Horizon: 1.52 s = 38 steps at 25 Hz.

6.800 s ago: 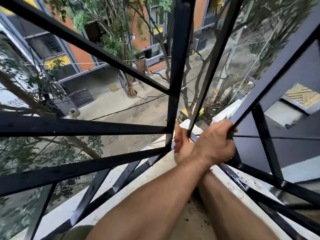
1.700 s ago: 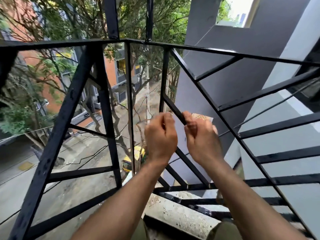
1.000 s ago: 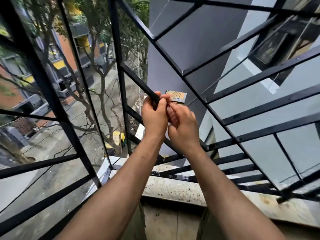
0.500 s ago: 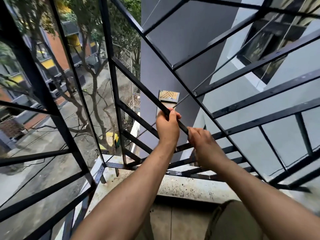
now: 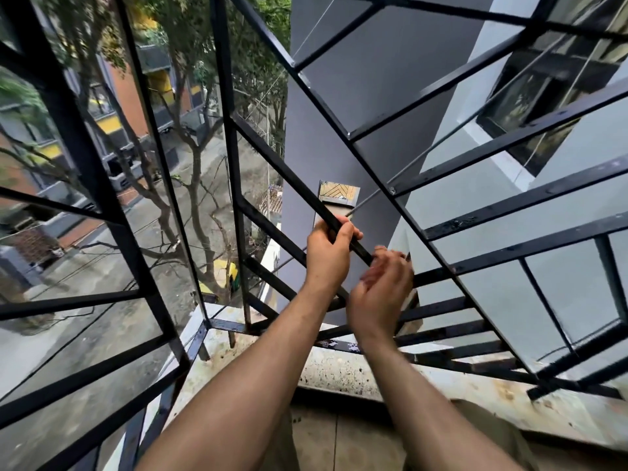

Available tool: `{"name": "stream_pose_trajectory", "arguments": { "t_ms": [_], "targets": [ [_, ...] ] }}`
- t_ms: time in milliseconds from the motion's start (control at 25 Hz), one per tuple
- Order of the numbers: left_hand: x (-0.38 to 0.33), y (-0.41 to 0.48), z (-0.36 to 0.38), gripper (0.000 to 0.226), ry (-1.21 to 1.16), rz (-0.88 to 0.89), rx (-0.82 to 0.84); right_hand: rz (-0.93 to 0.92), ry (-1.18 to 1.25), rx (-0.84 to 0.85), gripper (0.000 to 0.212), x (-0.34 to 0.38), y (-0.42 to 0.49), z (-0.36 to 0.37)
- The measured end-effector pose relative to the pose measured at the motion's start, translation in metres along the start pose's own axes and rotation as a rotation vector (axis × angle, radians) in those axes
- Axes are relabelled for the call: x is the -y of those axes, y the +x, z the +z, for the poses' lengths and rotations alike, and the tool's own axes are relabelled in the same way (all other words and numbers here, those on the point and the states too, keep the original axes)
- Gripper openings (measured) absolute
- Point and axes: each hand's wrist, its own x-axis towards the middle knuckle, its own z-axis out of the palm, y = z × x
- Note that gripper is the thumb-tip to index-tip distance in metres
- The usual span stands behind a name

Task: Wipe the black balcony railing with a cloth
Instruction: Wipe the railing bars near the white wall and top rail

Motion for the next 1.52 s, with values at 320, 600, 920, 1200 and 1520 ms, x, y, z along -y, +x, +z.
{"name": "stream_pose_trajectory", "arguments": {
  "t_ms": [320, 600, 920, 1200, 1520],
  "targets": [
    [0.01, -0.012, -0.048, 0.014, 0.215, 0.016, -0.014, -0.425, -1.024, 0.573, 0.038, -0.045, 0.021, 0.032],
    [0.034, -0.017, -0.097, 0.005, 0.099, -0.121, -0.356, -0.232, -0.676, 0.717, 0.061, -0.032, 0.029, 0.031],
    [0.027, -0.015, -0.091, 0.019, 0.204, -0.149, -0.11, -0.062, -0.864, 0.636, 0.03, -0.005, 0.01, 0.044],
    [-0.017, 0.004, -0.118, 0.026, 0.159, 0.005, -0.463, 0.071, 0.621, 0.624, 0.042, 0.109, 0.037, 0.08],
    [-0.025, 0.028, -0.141, 0.041, 0.24, -0.095, -0.205, -0.133, -0.153, 0.653, 0.013, 0.142, 0.035, 0.069]
  ]
}}
